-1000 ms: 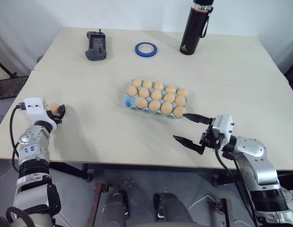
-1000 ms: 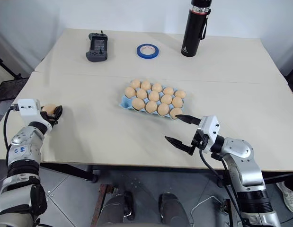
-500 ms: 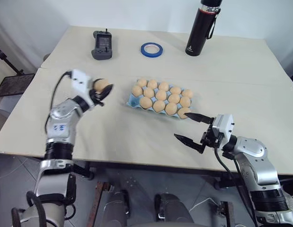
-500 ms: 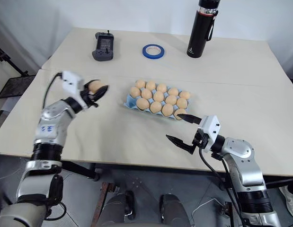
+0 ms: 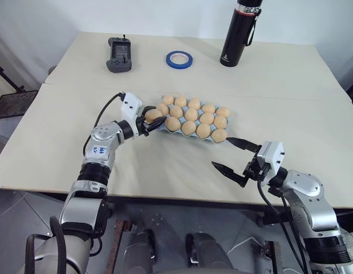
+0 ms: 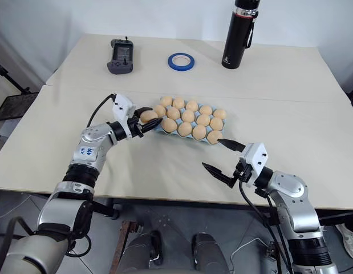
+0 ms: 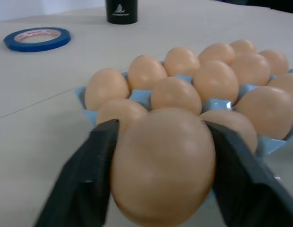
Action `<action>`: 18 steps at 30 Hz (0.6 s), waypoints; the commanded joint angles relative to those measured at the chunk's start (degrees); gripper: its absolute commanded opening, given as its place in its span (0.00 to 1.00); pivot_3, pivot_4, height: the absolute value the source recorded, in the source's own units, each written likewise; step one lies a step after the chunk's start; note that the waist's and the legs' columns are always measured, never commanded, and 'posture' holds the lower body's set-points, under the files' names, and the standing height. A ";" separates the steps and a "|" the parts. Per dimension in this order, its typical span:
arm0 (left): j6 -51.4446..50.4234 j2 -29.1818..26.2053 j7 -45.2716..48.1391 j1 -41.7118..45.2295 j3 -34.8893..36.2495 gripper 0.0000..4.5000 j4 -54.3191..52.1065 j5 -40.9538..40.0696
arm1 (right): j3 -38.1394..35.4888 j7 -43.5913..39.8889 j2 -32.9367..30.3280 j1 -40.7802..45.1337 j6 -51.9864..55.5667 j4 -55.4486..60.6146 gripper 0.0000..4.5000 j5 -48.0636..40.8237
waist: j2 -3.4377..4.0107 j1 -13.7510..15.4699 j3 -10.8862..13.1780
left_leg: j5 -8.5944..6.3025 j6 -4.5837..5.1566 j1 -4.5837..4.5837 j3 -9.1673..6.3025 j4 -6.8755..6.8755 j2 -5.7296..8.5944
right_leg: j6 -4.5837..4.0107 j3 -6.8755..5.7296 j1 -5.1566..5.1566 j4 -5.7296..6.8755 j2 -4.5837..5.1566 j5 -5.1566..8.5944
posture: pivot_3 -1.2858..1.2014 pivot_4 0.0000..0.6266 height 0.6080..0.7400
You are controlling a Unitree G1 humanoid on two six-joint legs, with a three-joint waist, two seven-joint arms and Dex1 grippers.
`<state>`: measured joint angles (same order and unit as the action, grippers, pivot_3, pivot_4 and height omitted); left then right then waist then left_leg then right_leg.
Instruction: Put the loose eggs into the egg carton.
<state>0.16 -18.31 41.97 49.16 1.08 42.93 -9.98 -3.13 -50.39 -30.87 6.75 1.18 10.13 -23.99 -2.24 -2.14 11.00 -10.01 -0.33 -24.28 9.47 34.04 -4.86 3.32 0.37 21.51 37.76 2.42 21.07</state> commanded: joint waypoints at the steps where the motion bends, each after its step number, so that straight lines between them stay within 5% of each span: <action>1: 1.76 0.23 0.56 1.68 0.23 0.98 0.14 0.36 | -1.46 0.63 0.14 -0.18 -1.13 2.49 1.00 -0.28 | 0.00 -0.03 0.00 | 0.00 0.00 0.00 -0.01 0.00 0.00 | 0.00 0.00 0.00 0.00 -0.01 0.00 | 0.52 0.24 1.00; 9: 1.70 -5.04 3.34 -3.97 3.44 0.99 -6.85 -1.71 | -1.09 0.56 0.27 -0.15 -1.22 2.42 1.00 -0.44 | 0.00 -0.36 0.00 | 0.05 0.06 0.00 -0.02 -0.01 -0.03 | 0.00 0.00 0.00 0.02 -0.03 0.00 | 0.52 0.24 1.00; 18: 1.13 -20.74 14.10 -31.84 13.37 0.99 -26.89 -9.07 | -1.34 -0.81 -0.79 0.68 -1.02 -2.13 1.00 0.43 | 0.03 -1.46 0.00 | -0.07 -0.10 0.09 -0.11 -0.17 -0.26 | -0.21 -0.10 0.02 0.09 -0.14 0.12 | 0.52 0.24 1.00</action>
<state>1.04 -37.70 55.40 19.29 11.80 20.12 -17.04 -2.96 -50.74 -31.05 7.05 1.15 8.37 -23.51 -2.21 -3.61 11.00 -10.12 -0.43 -24.19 9.35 33.88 -5.07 3.11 0.26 21.51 37.86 2.35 21.19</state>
